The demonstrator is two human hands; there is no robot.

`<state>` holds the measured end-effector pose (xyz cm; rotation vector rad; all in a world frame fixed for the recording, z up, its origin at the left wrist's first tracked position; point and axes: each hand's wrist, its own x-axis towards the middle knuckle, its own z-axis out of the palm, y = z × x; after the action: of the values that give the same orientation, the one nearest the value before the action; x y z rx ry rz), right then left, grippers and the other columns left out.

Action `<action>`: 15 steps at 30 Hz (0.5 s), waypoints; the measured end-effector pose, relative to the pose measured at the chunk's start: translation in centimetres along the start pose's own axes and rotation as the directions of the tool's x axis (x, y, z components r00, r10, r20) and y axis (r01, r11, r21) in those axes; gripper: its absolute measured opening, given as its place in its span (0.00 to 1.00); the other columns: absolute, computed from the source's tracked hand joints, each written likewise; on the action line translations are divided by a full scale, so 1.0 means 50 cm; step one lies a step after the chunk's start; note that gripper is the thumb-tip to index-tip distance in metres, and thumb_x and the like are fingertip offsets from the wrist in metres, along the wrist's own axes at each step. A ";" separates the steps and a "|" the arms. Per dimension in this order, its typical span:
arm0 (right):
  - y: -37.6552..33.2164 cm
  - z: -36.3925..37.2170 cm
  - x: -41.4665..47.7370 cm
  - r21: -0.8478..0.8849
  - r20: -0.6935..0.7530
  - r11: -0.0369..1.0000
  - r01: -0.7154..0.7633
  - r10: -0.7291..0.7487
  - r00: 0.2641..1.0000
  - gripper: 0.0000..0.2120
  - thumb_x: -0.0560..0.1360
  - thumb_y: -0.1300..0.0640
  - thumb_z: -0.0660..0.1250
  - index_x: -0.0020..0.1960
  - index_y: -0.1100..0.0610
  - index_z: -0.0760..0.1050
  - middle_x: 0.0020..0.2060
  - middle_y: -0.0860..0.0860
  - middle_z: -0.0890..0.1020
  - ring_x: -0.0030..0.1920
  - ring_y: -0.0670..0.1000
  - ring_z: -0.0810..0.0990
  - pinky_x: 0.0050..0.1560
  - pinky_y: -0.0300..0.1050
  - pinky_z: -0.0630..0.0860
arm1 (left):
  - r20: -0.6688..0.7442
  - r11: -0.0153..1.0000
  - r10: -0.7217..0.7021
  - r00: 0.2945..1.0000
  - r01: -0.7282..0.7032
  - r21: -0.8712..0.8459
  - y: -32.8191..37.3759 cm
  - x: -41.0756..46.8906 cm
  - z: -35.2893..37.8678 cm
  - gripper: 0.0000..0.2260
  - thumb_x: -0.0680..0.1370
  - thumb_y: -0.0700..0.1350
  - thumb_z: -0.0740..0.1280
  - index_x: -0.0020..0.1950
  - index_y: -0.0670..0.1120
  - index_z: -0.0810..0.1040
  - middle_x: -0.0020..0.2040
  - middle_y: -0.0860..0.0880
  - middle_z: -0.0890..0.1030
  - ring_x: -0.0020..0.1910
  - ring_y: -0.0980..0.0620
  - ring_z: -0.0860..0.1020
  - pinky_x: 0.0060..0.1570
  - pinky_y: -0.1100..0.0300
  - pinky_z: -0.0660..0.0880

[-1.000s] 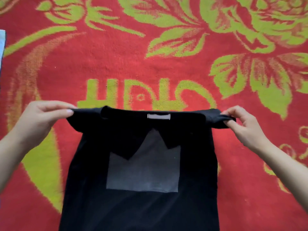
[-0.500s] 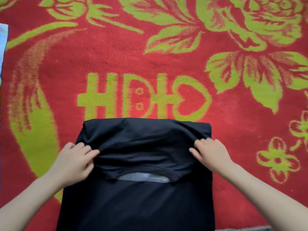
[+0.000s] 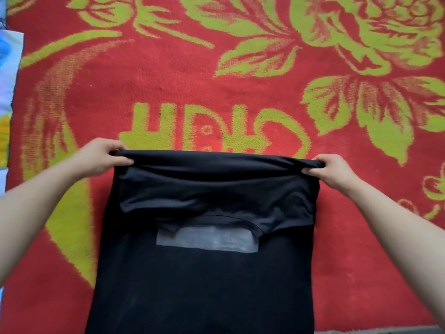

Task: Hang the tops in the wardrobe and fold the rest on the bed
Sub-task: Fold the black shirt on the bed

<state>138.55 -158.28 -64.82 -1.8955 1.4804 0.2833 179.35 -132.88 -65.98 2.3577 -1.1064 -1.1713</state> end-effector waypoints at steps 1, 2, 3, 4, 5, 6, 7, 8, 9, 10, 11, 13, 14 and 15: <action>-0.001 -0.003 -0.003 0.034 0.040 0.999 -0.014 0.012 0.999 0.08 0.71 0.58 0.72 0.38 0.59 0.75 0.33 0.54 0.75 0.37 0.54 0.72 0.36 0.45 0.64 | 0.008 0.999 -0.015 1.000 0.016 -0.039 0.007 -0.005 -0.006 0.04 0.72 0.37 0.71 0.40 0.43 0.78 0.37 0.46 0.80 0.33 0.62 0.73 0.35 0.74 0.65; -0.003 -0.004 -0.009 0.070 0.074 0.997 -0.032 0.027 0.997 0.09 0.71 0.58 0.73 0.37 0.59 0.75 0.31 0.53 0.74 0.35 0.52 0.71 0.34 0.43 0.64 | 0.015 0.997 -0.027 1.000 0.027 -0.067 0.013 -0.011 -0.007 0.04 0.73 0.37 0.71 0.40 0.44 0.79 0.37 0.49 0.79 0.31 0.65 0.73 0.34 0.77 0.65; -0.006 -0.006 -0.015 0.108 0.089 0.993 -0.042 0.033 0.995 0.09 0.71 0.59 0.73 0.35 0.59 0.74 0.30 0.51 0.73 0.32 0.50 0.70 0.32 0.40 0.63 | 0.015 0.995 -0.027 1.000 0.029 -0.096 0.019 -0.015 -0.006 0.05 0.73 0.36 0.70 0.41 0.45 0.79 0.37 0.50 0.79 0.30 0.67 0.74 0.34 0.78 0.65; -0.006 -0.008 -0.022 0.151 0.094 0.987 -0.050 0.036 0.995 0.09 0.71 0.59 0.73 0.36 0.59 0.75 0.29 0.51 0.73 0.32 0.49 0.70 0.30 0.38 0.63 | 0.013 0.992 -0.020 1.000 0.021 -0.125 0.019 -0.020 -0.005 0.07 0.73 0.36 0.70 0.40 0.47 0.79 0.37 0.50 0.79 0.29 0.69 0.73 0.35 0.79 0.65; -0.005 -0.012 -0.029 0.191 0.094 0.981 -0.046 0.028 0.995 0.08 0.70 0.59 0.73 0.37 0.60 0.76 0.30 0.51 0.74 0.33 0.49 0.70 0.31 0.38 0.64 | 0.015 0.988 -0.010 1.000 0.012 -0.151 0.021 -0.029 -0.007 0.09 0.73 0.35 0.70 0.39 0.49 0.80 0.36 0.51 0.80 0.28 0.71 0.73 0.35 0.79 0.65; -0.004 -0.020 -0.041 0.214 0.098 0.976 -0.037 0.017 0.995 0.06 0.70 0.60 0.73 0.39 0.61 0.77 0.32 0.51 0.75 0.35 0.49 0.71 0.33 0.38 0.65 | 0.014 0.985 -0.001 1.000 0.003 -0.170 0.019 -0.040 -0.011 0.12 0.72 0.35 0.70 0.37 0.53 0.81 0.34 0.54 0.81 0.29 0.71 0.73 0.35 0.79 0.66; -0.002 -0.028 -0.053 0.228 0.103 0.974 -0.018 -0.006 0.995 0.06 0.70 0.61 0.73 0.40 0.61 0.77 0.32 0.51 0.76 0.34 0.48 0.71 0.33 0.36 0.66 | 0.008 0.983 -0.002 1.000 0.004 -0.184 0.017 -0.055 -0.017 0.16 0.72 0.34 0.71 0.35 0.57 0.82 0.32 0.58 0.81 0.29 0.70 0.73 0.35 0.79 0.66; 0.000 -0.037 -0.069 0.230 0.112 0.973 0.004 -0.030 0.993 0.04 0.70 0.62 0.73 0.41 0.62 0.78 0.32 0.51 0.76 0.33 0.46 0.72 0.31 0.32 0.66 | 0.001 0.981 0.000 1.000 0.000 -0.196 0.010 -0.070 -0.023 0.18 0.71 0.34 0.71 0.33 0.58 0.83 0.30 0.61 0.81 0.30 0.69 0.74 0.35 0.79 0.66; 0.003 -0.043 -0.088 0.231 0.130 0.973 0.026 -0.057 0.990 0.03 0.70 0.64 0.72 0.41 0.61 0.78 0.32 0.50 0.77 0.31 0.42 0.74 0.30 0.28 0.66 | -0.006 0.979 0.006 1.000 -0.007 -0.205 0.006 -0.093 -0.027 0.21 0.70 0.33 0.72 0.33 0.62 0.83 0.30 0.62 0.81 0.30 0.68 0.74 0.35 0.78 0.67; 0.008 -0.046 -0.108 0.236 0.157 0.971 0.047 -0.085 0.984 0.04 0.69 0.66 0.72 0.41 0.61 0.78 0.34 0.50 0.79 0.30 0.39 0.75 0.31 0.26 0.67 | 0.003 0.977 0.018 1.000 -0.017 -0.212 0.000 -0.117 -0.028 0.24 0.69 0.32 0.72 0.34 0.65 0.82 0.30 0.61 0.81 0.31 0.67 0.75 0.36 0.78 0.67; 0.018 -0.044 -0.129 0.242 0.190 0.968 0.065 -0.113 0.975 0.07 0.68 0.68 0.73 0.41 0.59 0.79 0.36 0.49 0.80 0.32 0.37 0.76 0.34 0.24 0.68 | 0.024 0.977 0.047 0.999 -0.041 -0.209 -0.006 -0.145 -0.025 0.25 0.68 0.30 0.72 0.35 0.64 0.82 0.31 0.60 0.82 0.32 0.67 0.75 0.37 0.78 0.68; 0.042 -0.032 -0.174 0.193 0.227 0.971 0.143 -0.186 0.956 0.12 0.66 0.69 0.74 0.40 0.54 0.79 0.42 0.43 0.80 0.41 0.39 0.78 0.42 0.21 0.68 | 0.073 0.982 0.124 0.990 -0.111 -0.153 -0.028 -0.196 -0.009 0.24 0.66 0.29 0.74 0.41 0.60 0.82 0.36 0.59 0.83 0.35 0.68 0.77 0.42 0.78 0.68; 0.060 -0.020 -0.193 0.120 0.209 0.964 0.236 -0.257 0.943 0.14 0.65 0.66 0.75 0.38 0.49 0.77 0.44 0.42 0.80 0.47 0.44 0.78 0.47 0.22 0.67 | 0.090 0.981 0.162 0.983 -0.151 -0.123 -0.038 -0.222 0.001 0.22 0.66 0.31 0.75 0.44 0.59 0.82 0.40 0.59 0.83 0.38 0.68 0.78 0.45 0.78 0.68; 0.080 -0.006 -0.211 0.037 0.189 0.935 0.353 -0.354 0.916 0.12 0.64 0.60 0.74 0.38 0.46 0.74 0.46 0.41 0.80 0.51 0.47 0.76 0.53 0.25 0.68 | 0.115 0.974 0.209 0.971 -0.196 -0.112 -0.050 -0.247 0.015 0.18 0.67 0.37 0.76 0.46 0.60 0.81 0.43 0.60 0.82 0.41 0.67 0.78 0.47 0.77 0.69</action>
<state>131.41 -150.83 -60.21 -2.0280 0.9866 0.2853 175.40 -122.01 -60.97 2.0645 -1.2645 -1.2828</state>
